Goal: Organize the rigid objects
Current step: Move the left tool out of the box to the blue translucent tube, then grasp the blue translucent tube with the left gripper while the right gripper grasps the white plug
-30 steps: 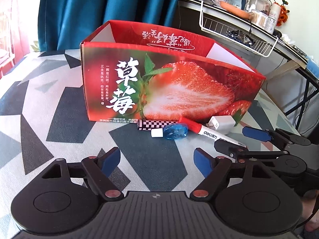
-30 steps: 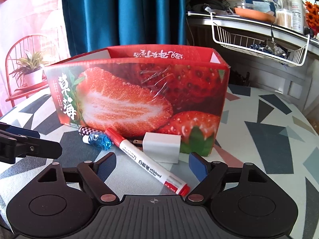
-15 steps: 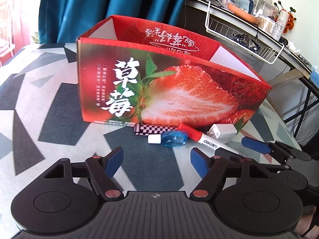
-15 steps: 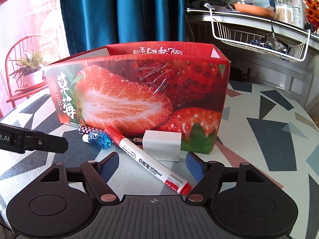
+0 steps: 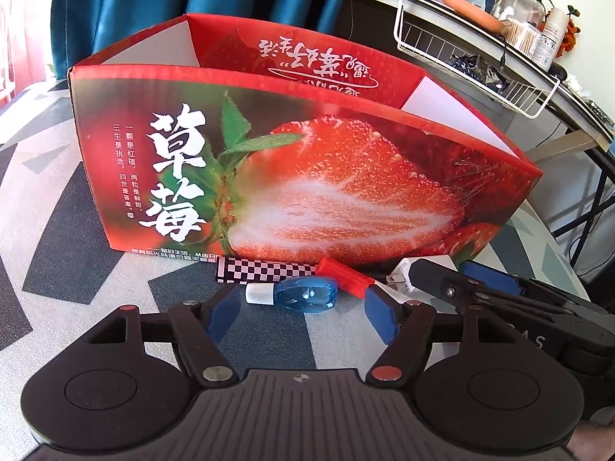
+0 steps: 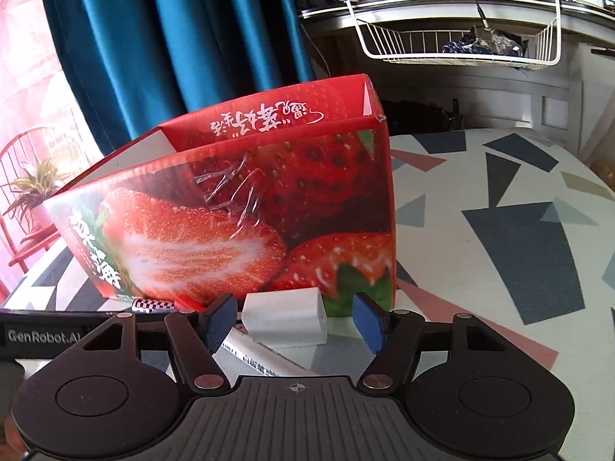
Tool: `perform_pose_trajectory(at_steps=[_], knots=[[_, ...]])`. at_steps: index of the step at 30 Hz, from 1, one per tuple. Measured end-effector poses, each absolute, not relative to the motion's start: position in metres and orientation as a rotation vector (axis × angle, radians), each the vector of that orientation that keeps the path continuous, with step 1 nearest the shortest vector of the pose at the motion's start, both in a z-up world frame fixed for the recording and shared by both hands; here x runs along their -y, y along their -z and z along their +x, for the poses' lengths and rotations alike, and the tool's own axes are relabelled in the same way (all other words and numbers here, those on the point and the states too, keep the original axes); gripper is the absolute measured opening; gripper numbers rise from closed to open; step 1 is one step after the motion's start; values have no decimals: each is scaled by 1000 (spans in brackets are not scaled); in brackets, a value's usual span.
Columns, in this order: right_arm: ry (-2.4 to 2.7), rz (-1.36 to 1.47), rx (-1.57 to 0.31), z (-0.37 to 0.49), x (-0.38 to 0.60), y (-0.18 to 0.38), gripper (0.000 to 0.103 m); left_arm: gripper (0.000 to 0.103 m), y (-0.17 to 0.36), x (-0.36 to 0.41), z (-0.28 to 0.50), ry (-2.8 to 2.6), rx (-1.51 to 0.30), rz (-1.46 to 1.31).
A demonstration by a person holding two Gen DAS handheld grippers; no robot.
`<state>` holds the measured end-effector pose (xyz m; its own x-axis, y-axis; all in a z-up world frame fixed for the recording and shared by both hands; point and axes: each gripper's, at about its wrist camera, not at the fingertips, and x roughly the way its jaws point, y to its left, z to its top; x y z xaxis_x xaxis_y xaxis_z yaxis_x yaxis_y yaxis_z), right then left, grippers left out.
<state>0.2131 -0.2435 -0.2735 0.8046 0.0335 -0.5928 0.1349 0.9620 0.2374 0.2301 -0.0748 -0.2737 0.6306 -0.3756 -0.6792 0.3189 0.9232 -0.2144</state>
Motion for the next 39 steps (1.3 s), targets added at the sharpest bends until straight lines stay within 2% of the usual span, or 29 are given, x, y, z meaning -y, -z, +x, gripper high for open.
perform_pose_trajectory(at_steps=[2,6,12,26,30,39], knots=[[62,270,-634,215,241,276,63,72,275,75,231,394,-790,-83],[58,258,-629,218,240,281,61,63,275,75,231,400,-789,-79],[25,189,-614,214,234,285,45,61,280,75,233,384,-806,-64],[7,189,-608,215,234,287,45,62,285,87,237,376,-784,31],[4,187,-608,214,233,287,45,59,284,87,235,364,-784,53],[4,183,-608,214,232,287,45,58,283,71,222,338,-779,48]])
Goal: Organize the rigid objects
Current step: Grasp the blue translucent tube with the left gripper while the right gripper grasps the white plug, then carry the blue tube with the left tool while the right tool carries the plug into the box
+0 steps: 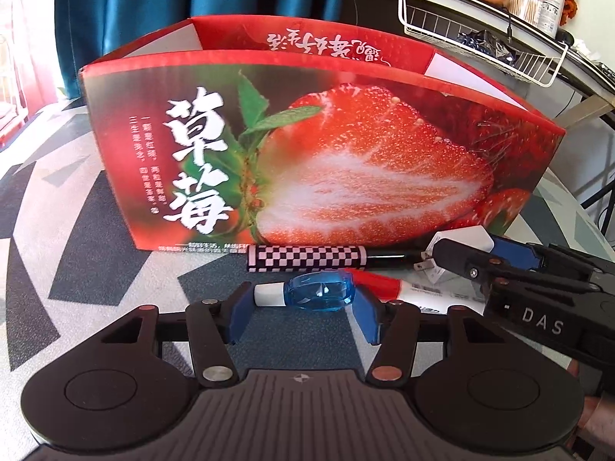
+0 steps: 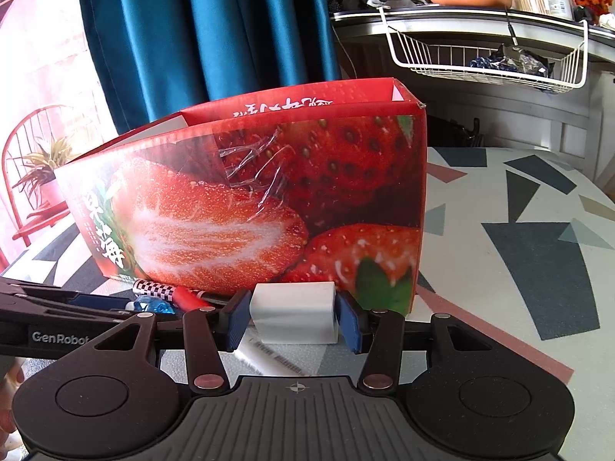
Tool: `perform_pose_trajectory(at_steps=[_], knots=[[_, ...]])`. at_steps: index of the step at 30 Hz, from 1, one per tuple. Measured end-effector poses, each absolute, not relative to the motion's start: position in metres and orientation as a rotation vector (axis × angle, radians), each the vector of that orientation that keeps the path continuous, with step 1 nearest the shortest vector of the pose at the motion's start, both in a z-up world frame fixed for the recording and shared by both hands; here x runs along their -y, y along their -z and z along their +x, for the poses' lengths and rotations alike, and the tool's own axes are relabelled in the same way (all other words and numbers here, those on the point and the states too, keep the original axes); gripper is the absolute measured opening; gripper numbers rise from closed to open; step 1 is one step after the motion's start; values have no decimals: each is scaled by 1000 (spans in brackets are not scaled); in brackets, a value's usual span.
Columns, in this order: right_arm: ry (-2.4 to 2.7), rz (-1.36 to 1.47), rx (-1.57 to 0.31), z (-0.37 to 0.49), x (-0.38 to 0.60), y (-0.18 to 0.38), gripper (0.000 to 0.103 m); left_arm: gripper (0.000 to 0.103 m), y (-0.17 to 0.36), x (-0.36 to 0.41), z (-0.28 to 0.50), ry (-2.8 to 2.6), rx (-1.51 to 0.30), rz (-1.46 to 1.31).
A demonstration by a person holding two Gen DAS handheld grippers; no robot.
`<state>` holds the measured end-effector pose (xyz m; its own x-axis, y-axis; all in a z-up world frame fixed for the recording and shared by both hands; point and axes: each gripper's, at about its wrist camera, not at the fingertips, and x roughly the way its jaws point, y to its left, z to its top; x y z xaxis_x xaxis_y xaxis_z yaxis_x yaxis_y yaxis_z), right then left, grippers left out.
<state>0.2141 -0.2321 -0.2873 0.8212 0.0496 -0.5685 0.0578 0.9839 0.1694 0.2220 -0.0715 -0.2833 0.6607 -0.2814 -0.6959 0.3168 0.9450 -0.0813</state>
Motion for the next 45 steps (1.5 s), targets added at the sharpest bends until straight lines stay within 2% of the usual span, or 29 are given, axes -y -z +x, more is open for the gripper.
perform_pose_trajectory(at_steps=[45], knots=[[16,33,-564,201,211,281,43,58,269,36,193,312,-703,-28]])
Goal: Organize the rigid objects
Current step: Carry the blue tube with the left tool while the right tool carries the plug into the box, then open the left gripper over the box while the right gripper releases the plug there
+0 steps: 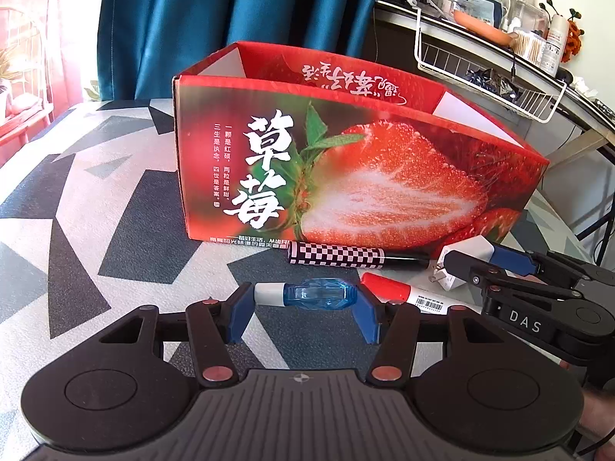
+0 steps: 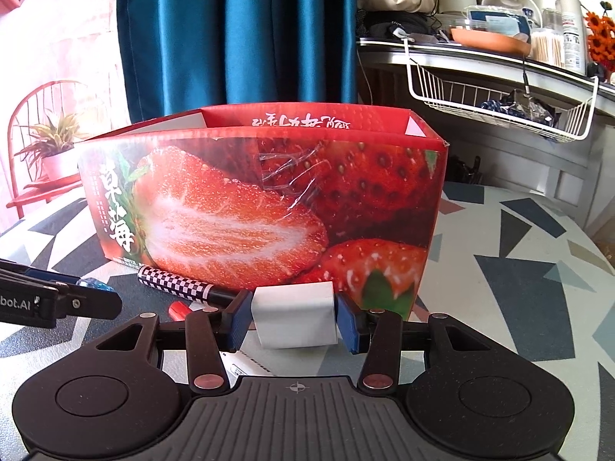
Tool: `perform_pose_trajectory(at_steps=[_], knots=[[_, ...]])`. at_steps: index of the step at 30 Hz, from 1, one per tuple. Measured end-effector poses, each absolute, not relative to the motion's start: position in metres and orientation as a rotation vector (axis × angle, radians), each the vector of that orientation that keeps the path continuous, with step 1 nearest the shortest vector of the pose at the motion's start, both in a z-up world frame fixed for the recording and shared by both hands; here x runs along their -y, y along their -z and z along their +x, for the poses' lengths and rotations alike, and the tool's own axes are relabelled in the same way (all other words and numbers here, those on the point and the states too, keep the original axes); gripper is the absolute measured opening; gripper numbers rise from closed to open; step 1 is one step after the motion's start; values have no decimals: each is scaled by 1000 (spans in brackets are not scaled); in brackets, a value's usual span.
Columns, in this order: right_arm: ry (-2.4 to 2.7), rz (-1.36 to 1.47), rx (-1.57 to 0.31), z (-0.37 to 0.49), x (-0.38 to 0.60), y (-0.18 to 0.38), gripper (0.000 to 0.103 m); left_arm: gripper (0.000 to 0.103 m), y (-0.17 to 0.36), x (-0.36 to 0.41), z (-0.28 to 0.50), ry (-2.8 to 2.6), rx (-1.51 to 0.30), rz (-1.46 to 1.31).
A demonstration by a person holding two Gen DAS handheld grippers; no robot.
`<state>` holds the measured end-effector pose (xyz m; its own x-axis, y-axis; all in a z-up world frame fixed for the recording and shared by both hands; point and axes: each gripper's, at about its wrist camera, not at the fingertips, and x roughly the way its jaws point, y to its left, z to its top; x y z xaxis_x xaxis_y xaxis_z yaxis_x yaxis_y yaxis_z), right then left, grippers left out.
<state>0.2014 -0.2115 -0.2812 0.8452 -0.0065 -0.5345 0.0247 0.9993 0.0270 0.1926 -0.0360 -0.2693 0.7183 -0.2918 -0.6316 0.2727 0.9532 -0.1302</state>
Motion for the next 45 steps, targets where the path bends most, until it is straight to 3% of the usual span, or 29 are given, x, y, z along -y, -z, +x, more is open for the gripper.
perform_pose_trajectory(at_steps=[11,28,45], knots=[[13,62,-542,194,211,265,43,58,256,31,191,312,-668,-51],[-19,50,-292,197,222,176,43,58,160,20,214,284,-457,-68],[48,37,-472,281,242,193,43,58,190,57,301,286,-657,24]])
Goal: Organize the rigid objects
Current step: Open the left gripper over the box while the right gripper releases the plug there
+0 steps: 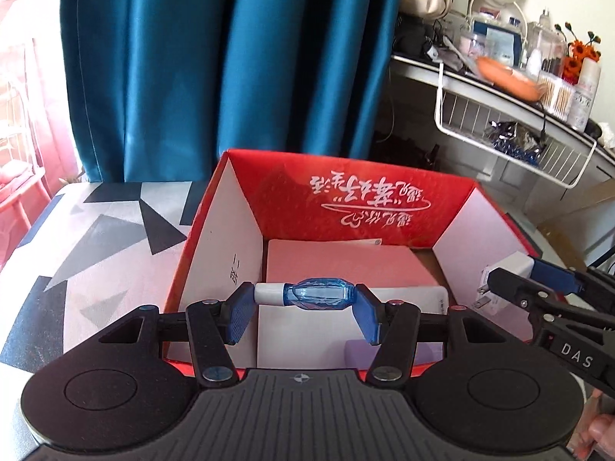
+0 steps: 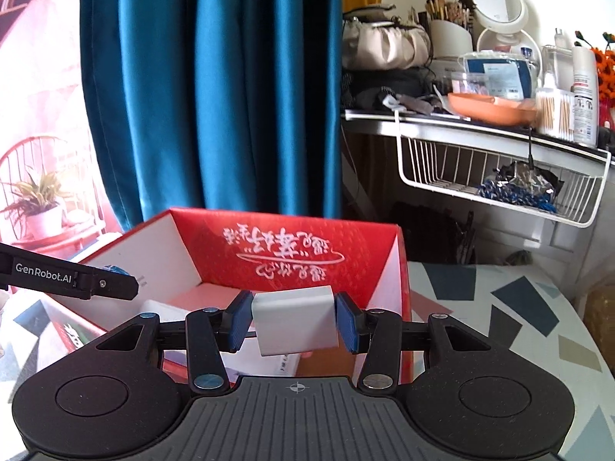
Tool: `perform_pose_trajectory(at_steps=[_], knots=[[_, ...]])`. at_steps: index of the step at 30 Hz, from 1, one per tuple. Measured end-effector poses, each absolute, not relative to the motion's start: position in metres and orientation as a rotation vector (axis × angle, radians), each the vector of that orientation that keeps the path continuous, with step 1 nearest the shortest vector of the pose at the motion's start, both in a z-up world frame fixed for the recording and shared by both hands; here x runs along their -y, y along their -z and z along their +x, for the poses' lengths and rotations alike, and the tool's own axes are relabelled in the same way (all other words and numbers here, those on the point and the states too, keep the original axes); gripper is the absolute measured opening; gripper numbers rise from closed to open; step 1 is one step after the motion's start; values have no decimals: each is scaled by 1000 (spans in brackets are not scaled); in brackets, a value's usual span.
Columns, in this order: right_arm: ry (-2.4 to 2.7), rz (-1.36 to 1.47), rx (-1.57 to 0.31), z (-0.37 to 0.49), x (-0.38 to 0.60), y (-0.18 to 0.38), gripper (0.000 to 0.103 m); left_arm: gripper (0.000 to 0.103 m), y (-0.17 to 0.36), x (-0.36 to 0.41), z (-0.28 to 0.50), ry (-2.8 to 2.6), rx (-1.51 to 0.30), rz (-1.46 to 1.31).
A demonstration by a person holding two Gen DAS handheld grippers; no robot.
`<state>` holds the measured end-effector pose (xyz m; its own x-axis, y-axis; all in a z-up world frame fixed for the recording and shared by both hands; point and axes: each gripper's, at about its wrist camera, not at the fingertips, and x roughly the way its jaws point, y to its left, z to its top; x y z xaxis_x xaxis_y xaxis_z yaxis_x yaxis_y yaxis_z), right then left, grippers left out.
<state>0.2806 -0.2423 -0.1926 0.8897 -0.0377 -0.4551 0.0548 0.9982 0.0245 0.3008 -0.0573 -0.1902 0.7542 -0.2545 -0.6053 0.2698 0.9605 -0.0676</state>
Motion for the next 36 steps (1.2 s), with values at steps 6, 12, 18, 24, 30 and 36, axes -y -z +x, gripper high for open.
perform_pose_trajectory(at_steps=[6,12,18,24,30,36], knots=[[63,30,-495,285,243,198,43,58,194,57,306,300,-673,55],[76,42,-514,288,247,200,43,60,195,55,306,316,-674,68],[86,65,-477,276,250,196,51,77,188,47,295,320,-637,29],[111,123,-418,247,252,192,67,77,178,33,268,359,-588,-24],[122,207,-394,212,252,193,69,75,174,23,232,366,-538,-18],[121,148,-383,185,241,195,73,75,181,18,215,383,-549,-41]])
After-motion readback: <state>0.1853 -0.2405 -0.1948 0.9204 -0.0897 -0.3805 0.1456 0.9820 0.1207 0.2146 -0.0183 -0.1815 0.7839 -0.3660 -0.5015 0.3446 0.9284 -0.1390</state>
